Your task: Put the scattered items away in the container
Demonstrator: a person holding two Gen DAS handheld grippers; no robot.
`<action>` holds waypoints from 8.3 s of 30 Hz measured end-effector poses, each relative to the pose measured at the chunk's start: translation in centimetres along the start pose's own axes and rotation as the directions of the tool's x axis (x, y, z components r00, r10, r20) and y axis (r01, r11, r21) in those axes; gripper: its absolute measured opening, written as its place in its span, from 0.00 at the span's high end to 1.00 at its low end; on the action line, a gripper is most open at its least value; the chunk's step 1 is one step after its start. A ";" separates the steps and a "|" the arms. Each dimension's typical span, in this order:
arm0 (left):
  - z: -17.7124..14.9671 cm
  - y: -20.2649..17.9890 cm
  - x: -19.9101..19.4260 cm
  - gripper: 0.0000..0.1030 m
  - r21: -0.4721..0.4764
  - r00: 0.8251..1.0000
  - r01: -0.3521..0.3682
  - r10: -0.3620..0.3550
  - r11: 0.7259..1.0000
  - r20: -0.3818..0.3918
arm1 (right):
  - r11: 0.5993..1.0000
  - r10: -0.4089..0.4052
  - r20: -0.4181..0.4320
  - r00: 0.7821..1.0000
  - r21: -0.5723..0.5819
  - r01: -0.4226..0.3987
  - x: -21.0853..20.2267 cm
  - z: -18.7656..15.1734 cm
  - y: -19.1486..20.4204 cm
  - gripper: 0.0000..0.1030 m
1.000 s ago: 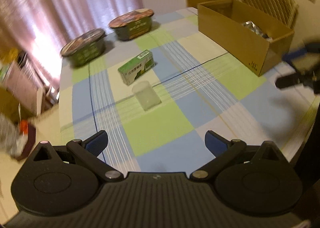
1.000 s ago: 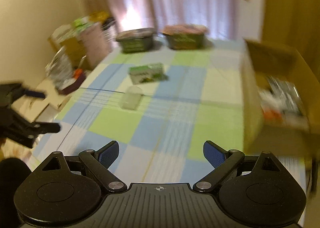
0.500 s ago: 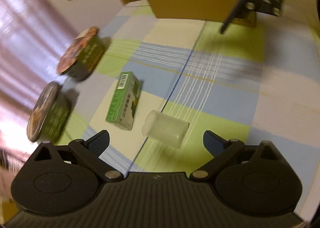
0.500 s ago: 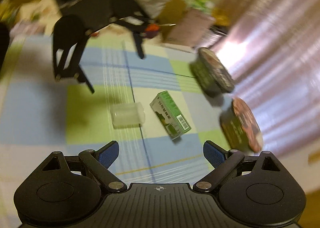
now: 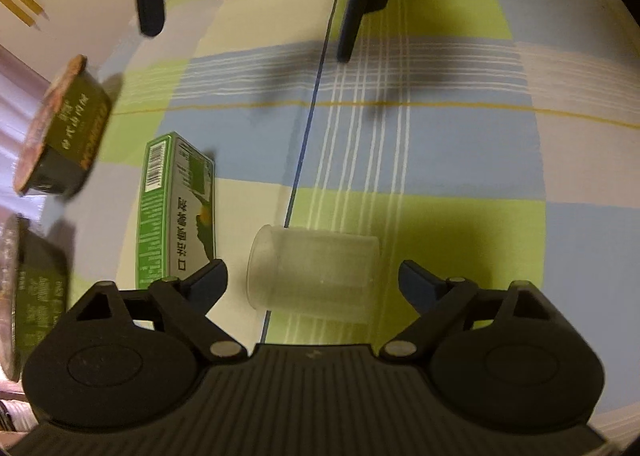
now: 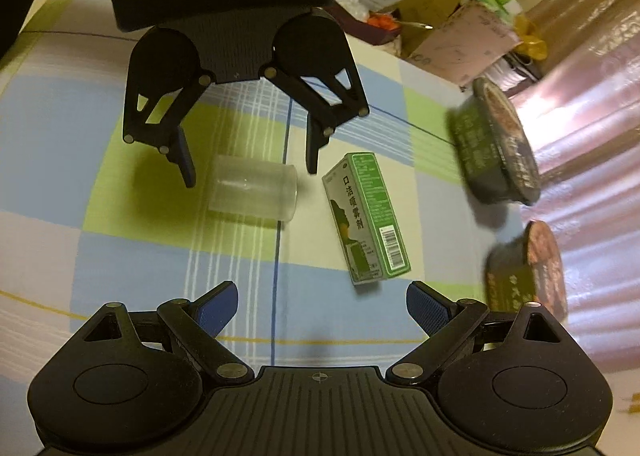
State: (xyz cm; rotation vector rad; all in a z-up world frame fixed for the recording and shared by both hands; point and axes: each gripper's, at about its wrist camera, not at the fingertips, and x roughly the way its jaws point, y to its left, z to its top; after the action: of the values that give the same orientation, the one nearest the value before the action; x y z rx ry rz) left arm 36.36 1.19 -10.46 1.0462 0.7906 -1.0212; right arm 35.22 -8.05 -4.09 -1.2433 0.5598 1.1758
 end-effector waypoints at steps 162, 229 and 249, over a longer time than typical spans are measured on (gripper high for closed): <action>34.7 -4.3 -4.9 0.33 -0.682 0.947 0.083 0.157 0.727 0.282 | -0.035 -0.288 -0.260 0.922 0.965 0.261 -26.2 -30.3 4.6 0.68; 28.8 -4.8 -7.3 0.17 -0.735 0.956 0.052 0.179 0.676 0.232 | -0.188 -0.330 -0.223 0.917 0.968 0.167 -27.1 -29.7 7.9 0.68; 25.2 -15.6 -16.7 0.01 -0.835 0.954 0.052 0.220 0.548 0.204 | -0.260 -0.423 -0.290 0.858 0.946 0.192 -34.5 -21.2 20.3 0.00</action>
State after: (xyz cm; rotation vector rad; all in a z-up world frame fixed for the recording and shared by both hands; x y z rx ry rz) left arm 17.27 -20.32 7.80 0.0765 0.8345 -0.5462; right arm 9.98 -42.68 10.61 0.2417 0.7086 0.0179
